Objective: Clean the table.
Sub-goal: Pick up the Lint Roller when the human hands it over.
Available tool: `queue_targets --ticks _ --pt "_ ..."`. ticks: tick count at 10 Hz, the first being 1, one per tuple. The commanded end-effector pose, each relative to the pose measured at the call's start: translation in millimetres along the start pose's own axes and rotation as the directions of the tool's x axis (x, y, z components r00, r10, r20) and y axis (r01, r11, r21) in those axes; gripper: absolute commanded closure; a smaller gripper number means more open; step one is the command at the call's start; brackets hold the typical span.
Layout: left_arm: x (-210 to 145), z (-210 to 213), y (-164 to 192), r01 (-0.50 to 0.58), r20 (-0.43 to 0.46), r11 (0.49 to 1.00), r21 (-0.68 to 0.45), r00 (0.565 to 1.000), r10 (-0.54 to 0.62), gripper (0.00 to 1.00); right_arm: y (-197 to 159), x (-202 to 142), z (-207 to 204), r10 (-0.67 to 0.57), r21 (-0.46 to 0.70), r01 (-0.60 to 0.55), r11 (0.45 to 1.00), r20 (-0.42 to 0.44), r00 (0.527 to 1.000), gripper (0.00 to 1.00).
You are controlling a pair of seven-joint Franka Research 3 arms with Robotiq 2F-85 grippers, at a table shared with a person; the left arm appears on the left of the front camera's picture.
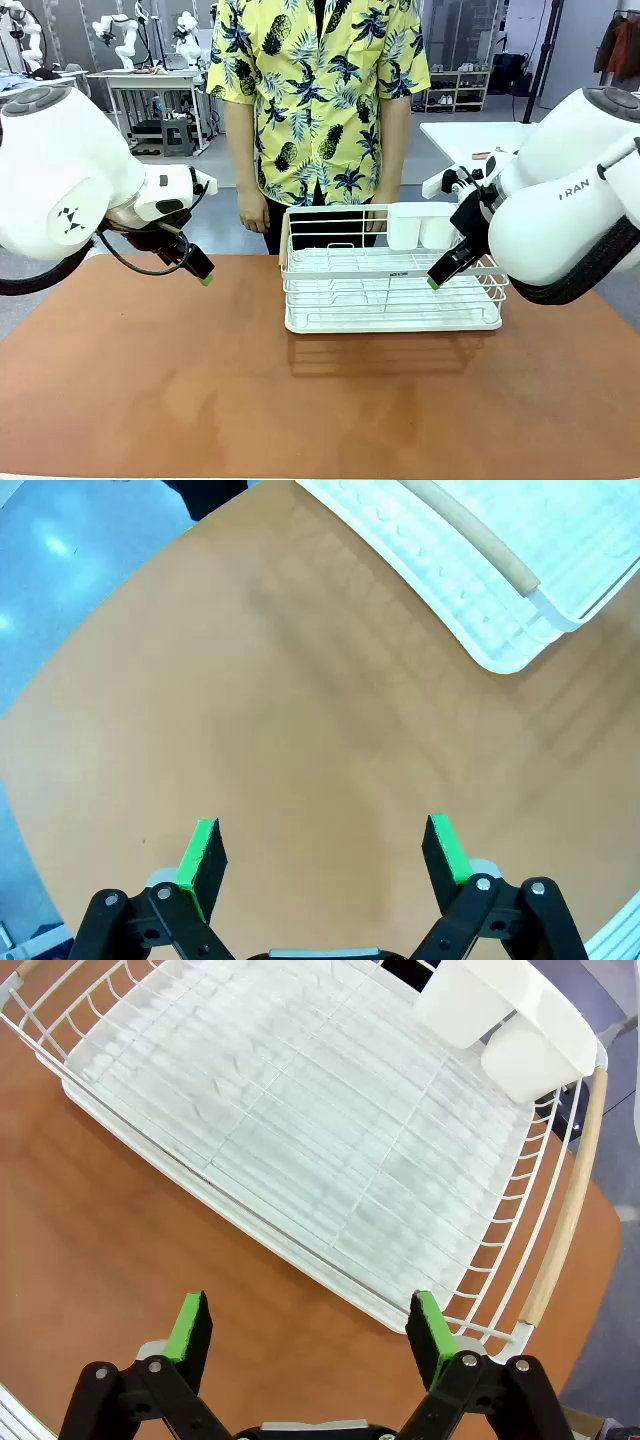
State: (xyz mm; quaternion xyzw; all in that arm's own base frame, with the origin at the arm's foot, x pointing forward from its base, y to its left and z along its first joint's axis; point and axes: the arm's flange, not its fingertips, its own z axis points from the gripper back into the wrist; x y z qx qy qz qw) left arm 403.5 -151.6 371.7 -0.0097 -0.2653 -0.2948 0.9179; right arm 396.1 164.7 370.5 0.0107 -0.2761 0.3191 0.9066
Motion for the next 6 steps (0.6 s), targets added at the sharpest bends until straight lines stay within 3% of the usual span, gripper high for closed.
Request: queue_targets --ticks 1,6 --pt "0.1 0.0 -0.2 0.000 0.000 1.000 0.000 1.000 0.000 0.00 0.0 0.0 0.0 0.000 0.000 0.000 1.000 0.000 1.000 0.00" --pt "0.1 0.0 -0.2 0.000 0.000 1.000 0.000 1.000 0.000 0.00 0.0 0.0 0.0 0.000 0.000 0.000 1.000 0.000 1.000 0.00"
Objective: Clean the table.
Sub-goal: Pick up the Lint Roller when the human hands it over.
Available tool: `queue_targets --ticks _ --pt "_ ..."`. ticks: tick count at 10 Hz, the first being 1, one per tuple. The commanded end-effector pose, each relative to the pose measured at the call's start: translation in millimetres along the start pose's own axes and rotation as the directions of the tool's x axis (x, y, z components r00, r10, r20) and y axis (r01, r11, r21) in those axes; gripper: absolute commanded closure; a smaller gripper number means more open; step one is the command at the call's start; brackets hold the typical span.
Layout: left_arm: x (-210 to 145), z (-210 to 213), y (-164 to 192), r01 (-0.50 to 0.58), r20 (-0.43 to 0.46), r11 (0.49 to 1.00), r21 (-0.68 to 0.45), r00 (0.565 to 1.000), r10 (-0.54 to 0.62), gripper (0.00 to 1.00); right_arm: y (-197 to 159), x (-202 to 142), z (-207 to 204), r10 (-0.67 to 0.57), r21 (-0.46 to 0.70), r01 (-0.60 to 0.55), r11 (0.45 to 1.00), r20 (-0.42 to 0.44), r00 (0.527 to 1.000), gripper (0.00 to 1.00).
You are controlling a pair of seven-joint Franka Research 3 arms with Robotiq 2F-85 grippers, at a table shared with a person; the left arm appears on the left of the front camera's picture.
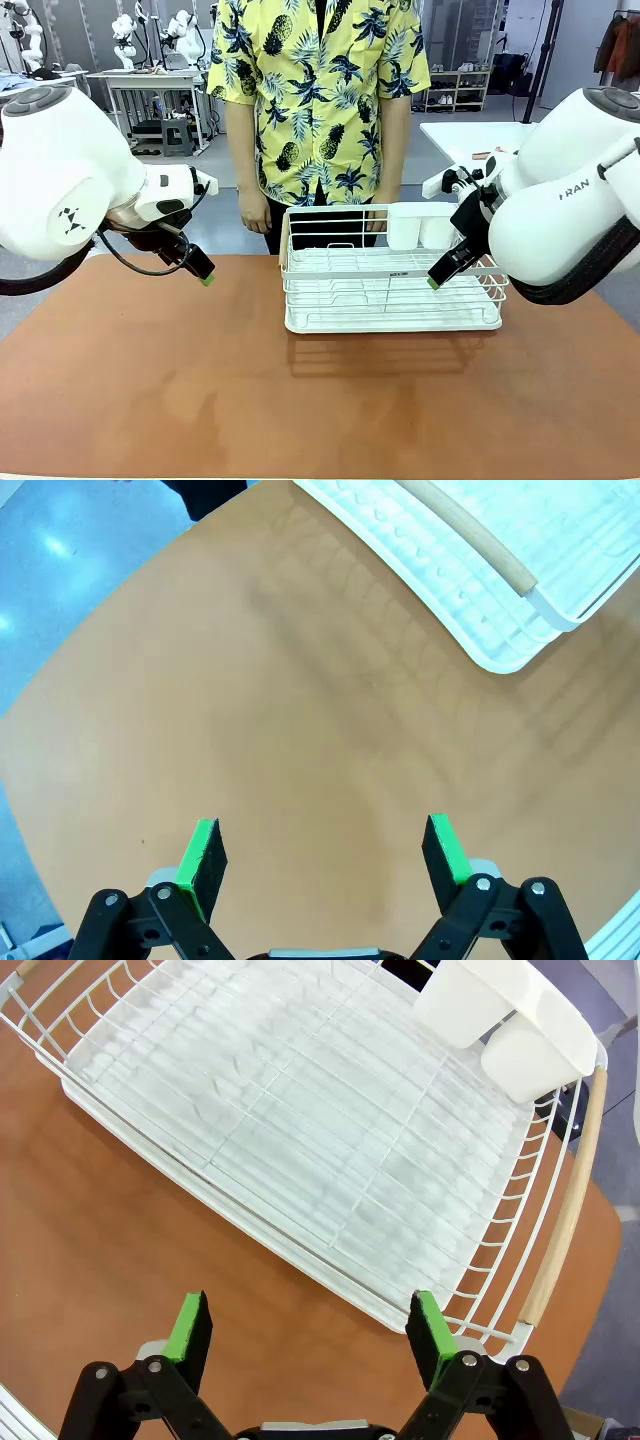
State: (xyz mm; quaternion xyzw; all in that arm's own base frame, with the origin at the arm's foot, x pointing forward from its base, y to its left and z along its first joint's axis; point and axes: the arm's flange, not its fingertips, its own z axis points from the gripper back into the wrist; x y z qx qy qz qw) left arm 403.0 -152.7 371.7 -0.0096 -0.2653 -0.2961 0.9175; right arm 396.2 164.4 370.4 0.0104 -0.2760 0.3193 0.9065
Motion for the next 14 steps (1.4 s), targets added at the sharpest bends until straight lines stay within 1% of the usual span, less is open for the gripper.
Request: queue_targets --ticks 1,5,6,7,8,9,10,11,12,13,14 --pt "0 0 1 -0.002 0.000 1.000 0.000 1.000 0.002 0.00 0 0 0 -0.001 0.000 0.001 1.000 0.000 1.000 0.00" --pt "0 0 1 -0.002 0.000 1.000 0.000 1.000 0.002 0.00 0 0 0 0.000 0.000 0.000 1.000 0.000 1.000 0.00" --pt "0 0 0 0.000 0.000 1.000 0.000 1.000 0.000 0.00 -17 15 14 -0.019 0.033 0.018 0.999 0.027 0.999 0.00" --pt "14 19 12 -0.033 0.003 0.996 -0.084 0.999 0.033 0.00 -37 28 32 -0.124 0.224 0.117 0.968 0.018 0.992 0.00" --pt "23 39 30 -0.112 -0.060 0.974 -0.196 0.993 0.102 0.00 -59 38 51 -0.203 0.354 0.191 0.916 -0.001 0.979 0.00" --pt "28 61 53 -0.204 -0.076 0.916 -0.345 0.979 0.189 0.00 -78 43 69 -0.253 0.454 0.231 0.860 -0.011 0.967 0.00" --pt "27 87 84 -0.283 -0.105 0.803 -0.524 0.957 0.269 0.00 -98 44 86 -0.320 0.578 0.292 0.762 -0.055 0.946 0.00" --pt "18 108 112 -0.320 -0.116 0.700 -0.639 0.939 0.324 0.00 -115 40 97 -0.362 0.610 0.331 0.720 -0.076 0.929 0.00" --pt "2 127 135 -0.305 -0.091 0.616 -0.726 0.931 0.353 0.00 -133 33 108 -0.432 0.633 0.388 0.670 -0.092 0.897 0.00" --pt "-19 142 160 -0.313 -0.057 0.542 -0.780 0.898 0.437 0.00 -151 23 115 -0.479 0.656 0.418 0.629 -0.097 0.873 0.00" --pt "-48 160 184 -0.326 -0.039 0.471 -0.820 0.852 0.522 0.00 -171 7 122 -0.537 0.674 0.465 0.574 -0.117 0.835 0.00"
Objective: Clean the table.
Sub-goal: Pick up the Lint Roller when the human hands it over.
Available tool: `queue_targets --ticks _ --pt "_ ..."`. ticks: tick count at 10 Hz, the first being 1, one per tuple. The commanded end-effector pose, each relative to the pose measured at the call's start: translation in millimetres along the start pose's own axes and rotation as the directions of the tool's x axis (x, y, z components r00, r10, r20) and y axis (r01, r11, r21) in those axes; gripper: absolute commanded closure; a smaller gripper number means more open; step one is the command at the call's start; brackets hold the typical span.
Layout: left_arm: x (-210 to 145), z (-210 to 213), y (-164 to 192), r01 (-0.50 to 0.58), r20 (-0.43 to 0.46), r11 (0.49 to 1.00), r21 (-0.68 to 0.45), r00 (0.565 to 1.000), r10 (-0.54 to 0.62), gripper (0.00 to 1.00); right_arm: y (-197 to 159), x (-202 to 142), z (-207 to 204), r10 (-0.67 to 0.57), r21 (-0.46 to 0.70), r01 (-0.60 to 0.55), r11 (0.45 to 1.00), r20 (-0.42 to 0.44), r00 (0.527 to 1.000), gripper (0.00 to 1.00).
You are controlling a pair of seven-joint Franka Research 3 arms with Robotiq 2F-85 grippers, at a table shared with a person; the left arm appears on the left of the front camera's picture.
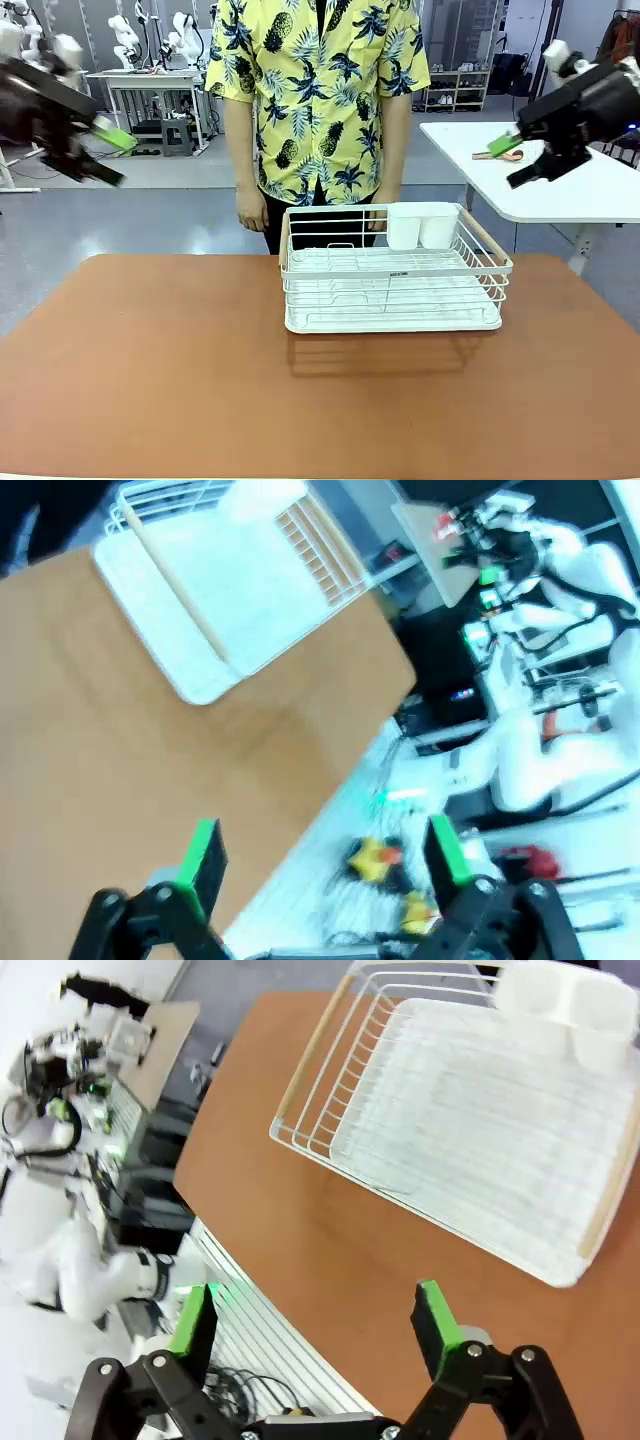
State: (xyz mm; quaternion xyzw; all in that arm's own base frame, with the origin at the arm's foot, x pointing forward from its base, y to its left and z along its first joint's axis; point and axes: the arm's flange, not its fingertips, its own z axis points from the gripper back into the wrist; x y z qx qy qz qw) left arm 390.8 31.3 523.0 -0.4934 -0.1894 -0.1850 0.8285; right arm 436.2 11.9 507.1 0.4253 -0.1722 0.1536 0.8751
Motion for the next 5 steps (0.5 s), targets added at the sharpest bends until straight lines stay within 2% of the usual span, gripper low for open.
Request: queue_targets --ticks 1,2,3,4,5 --pt "-23 51 29 -0.175 0.142 0.982 -0.069 0.973 0.184 0.00 -18 -5 28 -0.108 0.041 0.106 0.994 0.065 0.992 0.00" --pt "-44 90 41 -0.240 0.253 0.967 -0.088 0.933 0.255 0.00 -33 -17 58 -0.136 0.060 0.131 0.990 0.099 0.986 0.00" --pt "-69 122 52 -0.246 0.304 0.965 -0.092 0.916 0.262 0.00 -53 -31 87 -0.209 0.075 0.200 0.977 0.138 0.968 0.00" --pt "-92 146 59 -0.188 0.317 0.980 -0.060 0.928 0.198 0.00 -69 -46 117 -0.250 0.085 0.238 0.968 0.197 0.948 0.00" --pt "-110 170 66 -0.243 0.330 0.970 -0.026 0.914 0.238 0.00 -85 -63 147 -0.307 0.113 0.286 0.951 0.268 0.913 0.00"
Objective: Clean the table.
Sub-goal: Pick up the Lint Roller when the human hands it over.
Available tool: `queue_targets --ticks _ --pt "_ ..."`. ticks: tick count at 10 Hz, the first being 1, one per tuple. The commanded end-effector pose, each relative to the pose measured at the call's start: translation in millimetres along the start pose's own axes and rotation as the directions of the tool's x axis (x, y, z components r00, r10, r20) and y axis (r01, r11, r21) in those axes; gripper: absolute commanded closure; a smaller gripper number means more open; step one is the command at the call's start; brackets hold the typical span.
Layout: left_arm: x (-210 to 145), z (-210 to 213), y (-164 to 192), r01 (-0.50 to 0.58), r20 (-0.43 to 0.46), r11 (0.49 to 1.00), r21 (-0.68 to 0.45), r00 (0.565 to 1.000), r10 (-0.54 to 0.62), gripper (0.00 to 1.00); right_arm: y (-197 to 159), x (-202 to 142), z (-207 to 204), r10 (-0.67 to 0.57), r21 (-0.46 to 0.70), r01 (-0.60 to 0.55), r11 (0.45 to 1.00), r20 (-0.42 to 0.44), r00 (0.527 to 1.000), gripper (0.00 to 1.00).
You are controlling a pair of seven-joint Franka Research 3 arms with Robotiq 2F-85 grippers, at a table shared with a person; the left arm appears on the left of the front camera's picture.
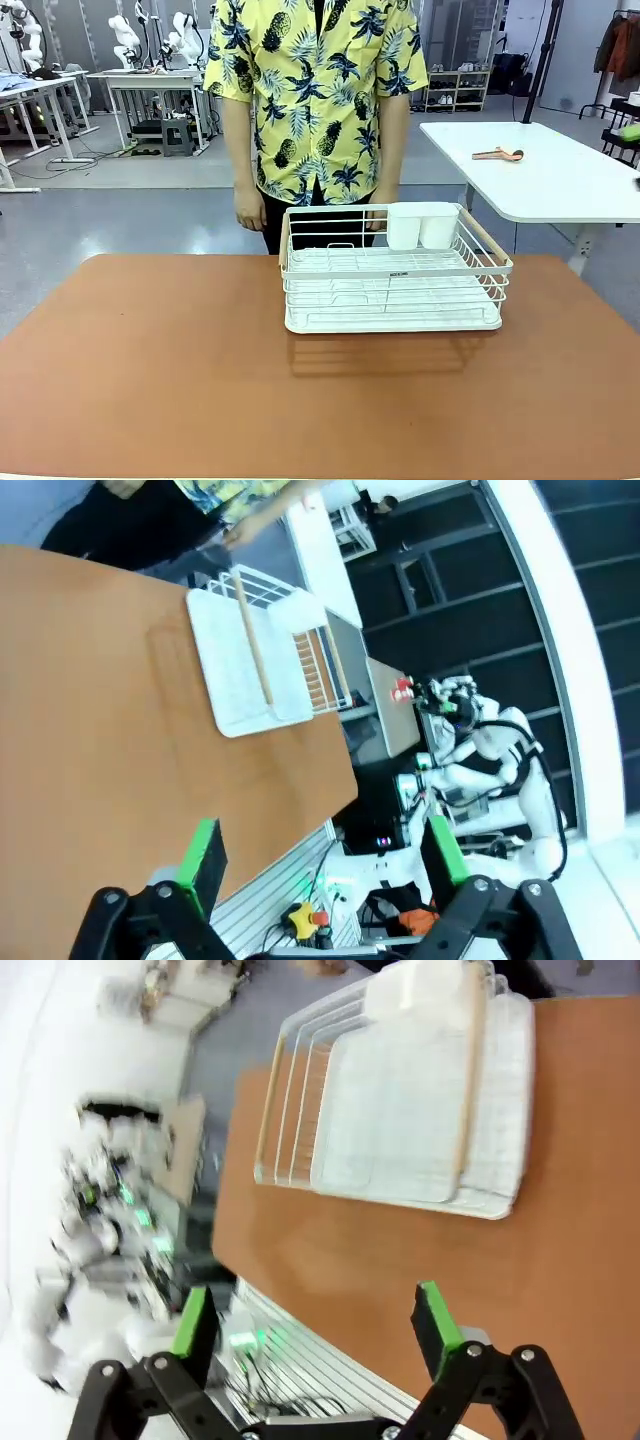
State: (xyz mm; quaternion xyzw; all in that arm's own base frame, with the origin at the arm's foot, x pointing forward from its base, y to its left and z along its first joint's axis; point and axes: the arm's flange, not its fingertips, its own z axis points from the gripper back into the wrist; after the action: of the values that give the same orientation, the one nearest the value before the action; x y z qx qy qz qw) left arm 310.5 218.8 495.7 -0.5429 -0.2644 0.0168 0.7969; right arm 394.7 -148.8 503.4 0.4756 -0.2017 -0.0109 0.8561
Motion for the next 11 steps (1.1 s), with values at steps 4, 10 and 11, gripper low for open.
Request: queue_targets --ticks 4,10,11 --pt "2 28 9 -0.032 0.026 0.994 0.103 0.999 0.029 0.00 -38 -10 33 -0.097 -0.023 0.100 0.995 0.125 0.987 0.00" --pt "-12 41 16 -0.032 0.073 0.997 0.071 0.997 0.027 0.00 -42 -16 57 -0.113 -0.012 0.115 0.993 0.132 0.985 0.00" --pt "-12 41 16 -0.032 0.073 0.997 0.071 0.997 0.027 0.00 -42 -16 57 -0.113 -0.012 0.115 0.993 0.132 0.985 0.00"
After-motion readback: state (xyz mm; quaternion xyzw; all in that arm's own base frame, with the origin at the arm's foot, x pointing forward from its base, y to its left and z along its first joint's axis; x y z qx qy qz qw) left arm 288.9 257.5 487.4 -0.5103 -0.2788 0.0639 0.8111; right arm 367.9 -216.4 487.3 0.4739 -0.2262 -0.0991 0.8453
